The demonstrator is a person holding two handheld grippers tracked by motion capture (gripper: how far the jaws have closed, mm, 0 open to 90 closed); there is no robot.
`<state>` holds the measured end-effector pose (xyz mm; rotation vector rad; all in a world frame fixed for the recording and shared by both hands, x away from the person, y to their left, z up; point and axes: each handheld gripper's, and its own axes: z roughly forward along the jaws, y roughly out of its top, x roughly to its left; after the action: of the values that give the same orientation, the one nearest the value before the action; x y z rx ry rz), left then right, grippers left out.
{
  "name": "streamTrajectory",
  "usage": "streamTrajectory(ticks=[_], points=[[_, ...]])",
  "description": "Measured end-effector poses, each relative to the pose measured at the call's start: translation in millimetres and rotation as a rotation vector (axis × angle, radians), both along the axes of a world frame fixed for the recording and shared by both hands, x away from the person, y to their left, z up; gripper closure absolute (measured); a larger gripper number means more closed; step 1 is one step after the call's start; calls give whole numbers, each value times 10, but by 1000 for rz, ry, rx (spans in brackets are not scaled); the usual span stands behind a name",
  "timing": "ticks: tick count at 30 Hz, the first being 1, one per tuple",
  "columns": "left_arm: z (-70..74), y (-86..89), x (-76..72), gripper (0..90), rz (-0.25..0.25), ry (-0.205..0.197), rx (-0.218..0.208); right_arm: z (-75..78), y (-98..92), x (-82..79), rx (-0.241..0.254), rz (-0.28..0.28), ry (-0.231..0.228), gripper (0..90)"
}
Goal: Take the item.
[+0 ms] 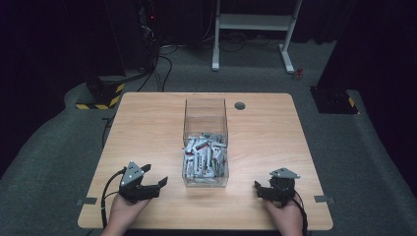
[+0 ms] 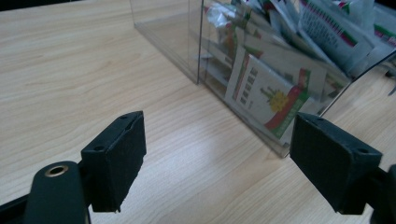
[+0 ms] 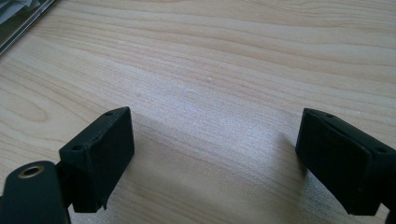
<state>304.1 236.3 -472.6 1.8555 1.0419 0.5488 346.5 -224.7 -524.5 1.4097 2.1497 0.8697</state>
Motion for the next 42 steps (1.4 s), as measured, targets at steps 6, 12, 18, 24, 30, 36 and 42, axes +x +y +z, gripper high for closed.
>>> streamTrajectory(ticks=[6, 12, 18, 24, 30, 36, 42], points=[[85, -42, -2, 191, -5, -12, -26, 1, 2, -4, 1, 3, 2, 112], [125, -91, -1, 191, -19, -21, -41, 0, 1, -4, 0, 6, 1, 112], [163, -133, 9, 191, -32, -19, -58, 1, 2, -6, 0, 8, 2, 113], [205, -176, 16, 192, -40, -24, -57, 1, 1, -5, -1, 11, 0, 112], [239, -213, 27, 196, -47, -24, -60, 0, 1, -5, -1, 12, 0, 112], [266, -251, 35, 195, -56, -26, -60, 1, 1, -6, -1, 14, 0, 112], [285, -287, 50, 195, -65, -23, -62, 1, 1, -6, -1, 14, 0, 112]])
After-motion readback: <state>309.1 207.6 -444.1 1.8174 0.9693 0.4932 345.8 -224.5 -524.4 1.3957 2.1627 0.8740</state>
